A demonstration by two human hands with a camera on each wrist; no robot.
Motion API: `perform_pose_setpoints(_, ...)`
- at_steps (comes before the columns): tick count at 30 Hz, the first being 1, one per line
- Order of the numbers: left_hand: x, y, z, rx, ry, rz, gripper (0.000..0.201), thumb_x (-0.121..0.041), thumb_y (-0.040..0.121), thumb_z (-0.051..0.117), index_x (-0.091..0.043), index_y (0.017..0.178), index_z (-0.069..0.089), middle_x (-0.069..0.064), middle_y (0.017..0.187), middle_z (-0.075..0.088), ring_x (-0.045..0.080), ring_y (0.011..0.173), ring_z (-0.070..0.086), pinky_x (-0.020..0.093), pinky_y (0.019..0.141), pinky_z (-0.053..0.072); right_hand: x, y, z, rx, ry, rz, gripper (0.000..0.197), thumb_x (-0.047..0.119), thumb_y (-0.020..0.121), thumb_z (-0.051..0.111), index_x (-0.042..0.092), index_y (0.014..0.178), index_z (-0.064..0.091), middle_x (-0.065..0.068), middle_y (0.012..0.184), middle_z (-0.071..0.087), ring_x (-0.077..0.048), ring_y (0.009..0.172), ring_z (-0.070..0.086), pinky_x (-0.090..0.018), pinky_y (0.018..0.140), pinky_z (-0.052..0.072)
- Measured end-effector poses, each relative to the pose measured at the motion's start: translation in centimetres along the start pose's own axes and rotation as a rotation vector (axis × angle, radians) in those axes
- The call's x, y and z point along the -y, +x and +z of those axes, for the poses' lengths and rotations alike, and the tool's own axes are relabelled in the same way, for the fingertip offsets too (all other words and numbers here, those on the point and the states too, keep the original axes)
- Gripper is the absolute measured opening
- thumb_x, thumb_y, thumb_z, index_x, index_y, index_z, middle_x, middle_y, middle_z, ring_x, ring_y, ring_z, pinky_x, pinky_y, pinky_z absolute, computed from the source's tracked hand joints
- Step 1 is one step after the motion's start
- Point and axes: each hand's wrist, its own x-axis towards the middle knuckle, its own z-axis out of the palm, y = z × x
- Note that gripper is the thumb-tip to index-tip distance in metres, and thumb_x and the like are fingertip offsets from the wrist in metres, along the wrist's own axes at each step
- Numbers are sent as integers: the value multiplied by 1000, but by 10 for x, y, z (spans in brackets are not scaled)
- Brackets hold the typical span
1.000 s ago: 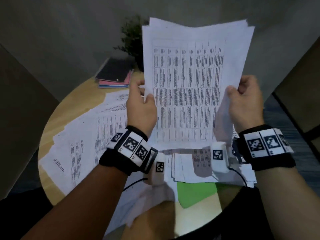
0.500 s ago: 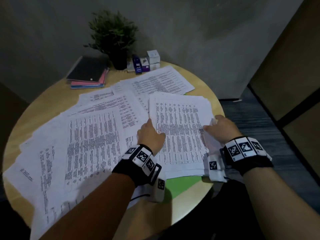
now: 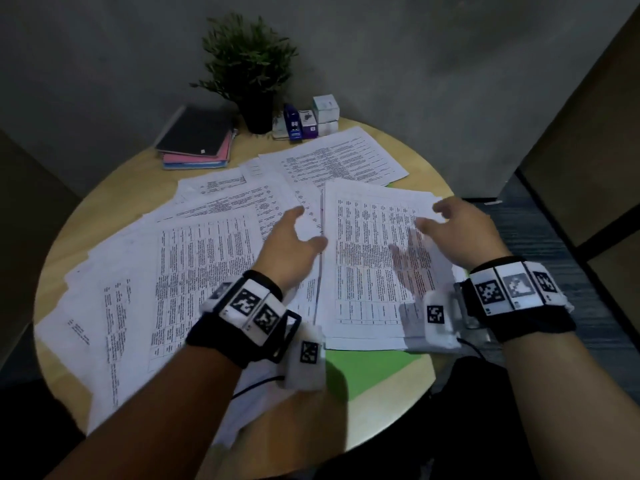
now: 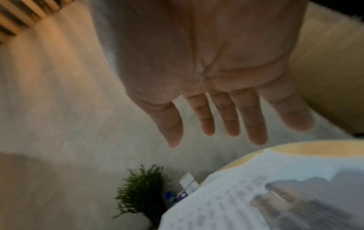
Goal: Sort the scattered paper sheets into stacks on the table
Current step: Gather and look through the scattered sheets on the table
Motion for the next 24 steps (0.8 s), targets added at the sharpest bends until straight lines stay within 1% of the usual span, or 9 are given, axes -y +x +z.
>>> perform_pose_setpoints(3,3,2,-53,-114,88,32,58,-21,93,61,-25,145,37,0,152,34,14,122,45,33,90,46,27,-1,14,37,259,-128,31,36,86,66,15,109,65,-3,111,66,-23,104,62,-39,91,50)
perform_pose_setpoints(5,12,4,-87,-198,110,3,54,-22,92,63,-25,141,42,3,151,36,19,126,44,39,99,44,49,-8,30,144,430,-151,16,29,87,67,15,95,66,-3,96,68,-28,91,66,-46,84,55)
perform_pose_setpoints(7,25,3,-116,-259,144,-59,52,-22,91,63,-23,140,44,6,150,37,23,123,48,40,103,41,71,-17,48,273,543,-158,9,22,89,66,13,90,64,-4,91,65,-29,84,66,-41,76,55)
perform_pose_setpoints(10,51,4,-150,-312,176,-169,51,-19,93,61,-18,140,44,10,145,41,18,93,52,32,87,40,97,-30,80,436,572,-153,14,22,90,65,11,98,63,-3,97,64,-23,87,66,-39,78,56)
perform_pose_setpoints(11,60,3,-158,-324,173,-206,50,-17,93,60,-15,140,43,10,143,42,17,92,49,28,83,39,104,-34,92,483,547,-150,20,24,89,66,11,103,62,-3,101,64,-23,89,66,-39,79,56)
perform_pose_setpoints(15,87,-2,-169,-299,132,-311,52,-14,90,63,-12,138,43,5,144,45,25,119,52,29,82,42,123,-44,134,584,251,-175,55,39,87,65,11,132,49,-5,125,57,-23,103,62,-42,92,53)
perform_pose_setpoints(18,98,-2,-168,-289,-1,-316,57,-13,83,66,-13,136,45,3,143,44,24,105,60,41,86,50,129,-48,156,557,52,-195,69,42,88,63,6,140,37,-9,139,47,-24,119,51,-31,92,42)
perform_pose_setpoints(21,103,-1,-165,-267,19,-272,48,-15,92,60,-15,137,45,1,142,44,14,91,57,35,79,47,129,-45,165,485,122,-113,81,33,84,71,6,146,26,-12,144,43,-25,117,50,-26,82,38)
perform_pose_setpoints(24,108,0,-168,-252,39,-217,46,-19,94,58,-15,138,44,1,143,43,4,69,50,27,65,44,129,-41,161,440,180,-107,63,24,86,70,6,138,40,-5,128,55,-21,108,55,-24,83,39)
